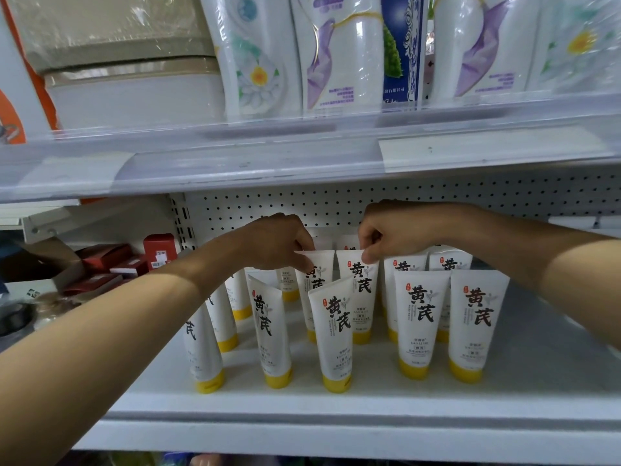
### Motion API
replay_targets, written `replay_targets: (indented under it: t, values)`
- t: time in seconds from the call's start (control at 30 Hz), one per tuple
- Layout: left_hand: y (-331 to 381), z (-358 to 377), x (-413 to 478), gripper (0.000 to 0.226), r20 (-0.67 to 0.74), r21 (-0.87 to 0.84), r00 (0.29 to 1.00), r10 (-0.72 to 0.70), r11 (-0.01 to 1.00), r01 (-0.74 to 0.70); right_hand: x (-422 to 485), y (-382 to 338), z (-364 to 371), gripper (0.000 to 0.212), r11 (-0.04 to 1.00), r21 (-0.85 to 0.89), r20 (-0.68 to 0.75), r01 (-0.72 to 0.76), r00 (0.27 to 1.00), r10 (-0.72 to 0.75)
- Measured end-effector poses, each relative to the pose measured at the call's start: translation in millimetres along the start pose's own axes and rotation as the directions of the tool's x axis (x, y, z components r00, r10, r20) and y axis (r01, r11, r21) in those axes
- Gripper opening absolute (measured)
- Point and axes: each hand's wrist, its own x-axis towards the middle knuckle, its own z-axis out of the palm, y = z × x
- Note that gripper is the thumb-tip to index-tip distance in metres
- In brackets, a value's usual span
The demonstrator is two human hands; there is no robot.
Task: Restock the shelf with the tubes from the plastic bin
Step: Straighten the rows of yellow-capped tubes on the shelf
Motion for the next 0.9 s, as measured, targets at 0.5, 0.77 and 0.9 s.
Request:
replay_targets:
  t: [0.5, 0.77, 0.9]
  values:
    - [2, -1, -6, 0.021, -0.009, 0.018, 1.000, -0.014, 1.000, 0.014, 0, 0, 2, 0.019, 1.000, -0.014, -0.005, -0.006, 1.000, 0.006]
    - [7, -7, -23, 0.023, -0.175, -0.094, 0.983, 0.058, 0.993, -0.075, -13, -18, -6, 0.021, 0.989, 0.003, -0.343, 0.147, 0.929, -0.137]
    - [9, -11, -42, 0.052, -0.123, -0.165, 0.988, 0.096, 0.979, -0.116, -30, -39, -2, 0.064, 0.956, 0.151, -0.263, 0.250, 0.943, -0.205]
